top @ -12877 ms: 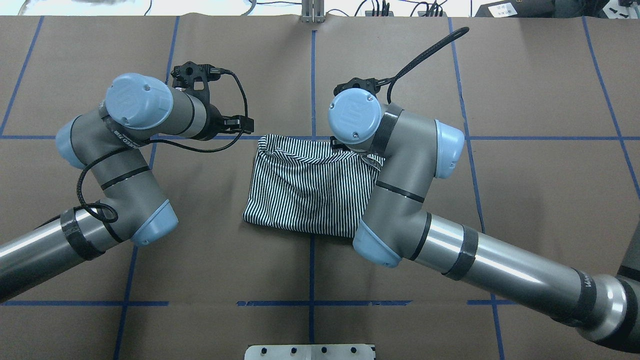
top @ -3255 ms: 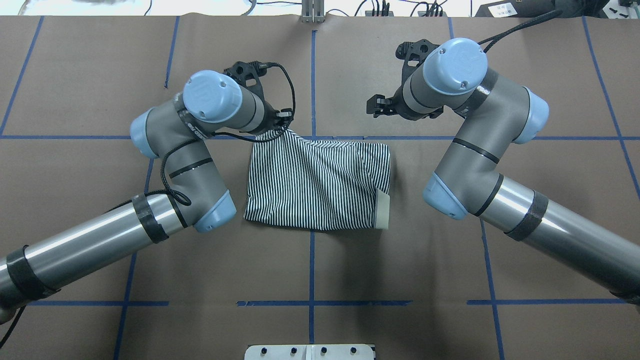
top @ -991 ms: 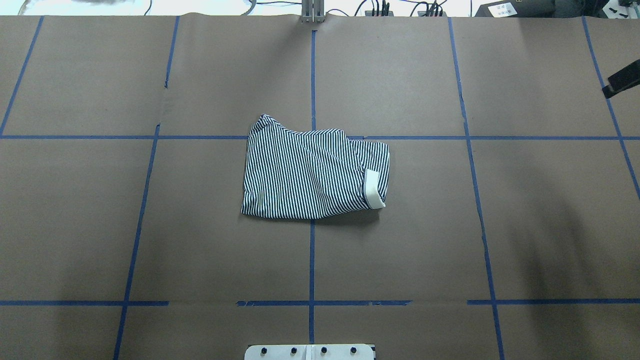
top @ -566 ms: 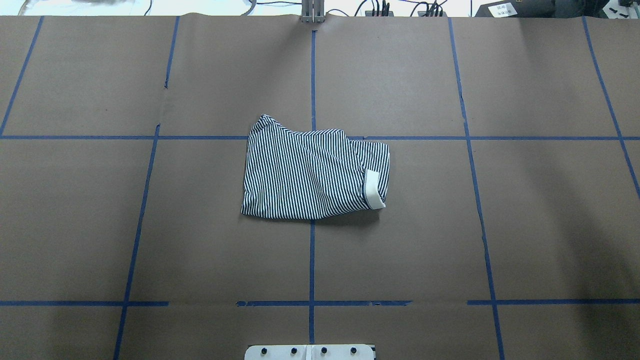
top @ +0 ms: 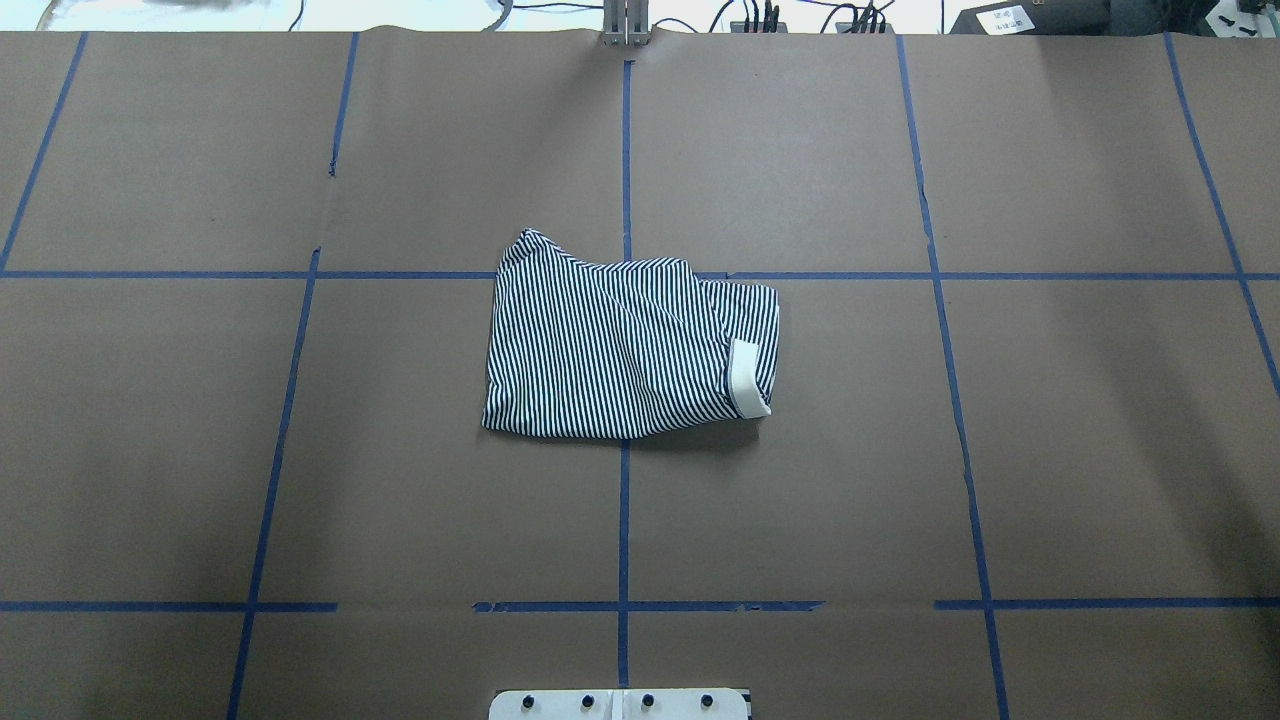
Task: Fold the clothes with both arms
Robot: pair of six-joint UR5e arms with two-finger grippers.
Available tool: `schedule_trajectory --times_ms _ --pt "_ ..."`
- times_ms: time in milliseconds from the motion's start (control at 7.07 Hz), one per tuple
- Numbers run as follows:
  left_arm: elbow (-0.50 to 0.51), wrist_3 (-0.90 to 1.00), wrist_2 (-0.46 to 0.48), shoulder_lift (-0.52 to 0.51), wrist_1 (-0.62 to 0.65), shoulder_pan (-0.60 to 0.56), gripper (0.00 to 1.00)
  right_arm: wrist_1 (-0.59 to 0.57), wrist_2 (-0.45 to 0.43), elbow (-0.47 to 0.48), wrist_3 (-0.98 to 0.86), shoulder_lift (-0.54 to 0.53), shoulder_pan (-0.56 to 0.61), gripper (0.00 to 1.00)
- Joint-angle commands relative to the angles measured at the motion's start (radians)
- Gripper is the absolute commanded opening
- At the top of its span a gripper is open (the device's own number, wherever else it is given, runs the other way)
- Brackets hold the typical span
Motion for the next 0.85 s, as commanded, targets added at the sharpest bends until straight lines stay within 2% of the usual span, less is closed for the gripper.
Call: schedule_trajectory --times_ms 0,708 --pt "0.013 -0.004 -0.050 0.022 0.012 -0.017 1.00 0.075 -0.061 -0.005 -0.019 -0.074 0.045 1.00" --pt "0.002 -0.017 -0.041 0.048 -0.003 -0.006 1.00 0.073 -0.207 -0.024 -0.025 -0.077 0.019 1.00"
